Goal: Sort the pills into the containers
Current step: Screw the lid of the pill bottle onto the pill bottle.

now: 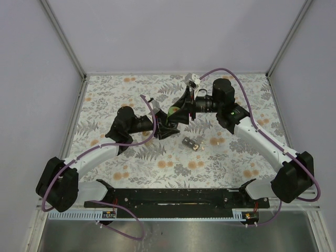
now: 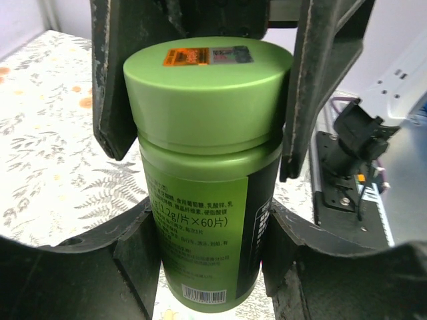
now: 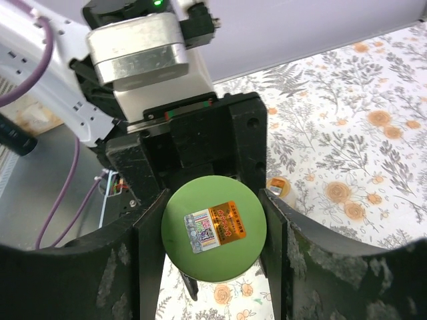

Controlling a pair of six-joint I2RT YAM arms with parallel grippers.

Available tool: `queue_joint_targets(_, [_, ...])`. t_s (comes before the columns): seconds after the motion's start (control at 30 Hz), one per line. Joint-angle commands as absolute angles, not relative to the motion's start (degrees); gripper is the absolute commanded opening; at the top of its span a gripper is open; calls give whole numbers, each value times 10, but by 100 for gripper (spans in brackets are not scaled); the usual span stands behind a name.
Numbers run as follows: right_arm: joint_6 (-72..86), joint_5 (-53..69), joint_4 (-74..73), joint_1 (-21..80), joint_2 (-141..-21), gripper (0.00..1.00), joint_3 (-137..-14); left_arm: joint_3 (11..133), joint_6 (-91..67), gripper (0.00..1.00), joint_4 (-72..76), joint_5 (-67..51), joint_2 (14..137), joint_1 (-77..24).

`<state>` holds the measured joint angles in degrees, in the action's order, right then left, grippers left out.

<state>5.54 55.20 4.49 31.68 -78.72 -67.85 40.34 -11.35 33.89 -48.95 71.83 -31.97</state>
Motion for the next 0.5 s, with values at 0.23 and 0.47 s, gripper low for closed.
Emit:
queue_joint_targets(0.23, [142,425,49,323,-792,54,-671,447,-18,0,269,-286,706,-321])
queue_joint_targets(0.47, [163,343,18,330,-802,56,-678,471,30,0,224,-174,715,-344])
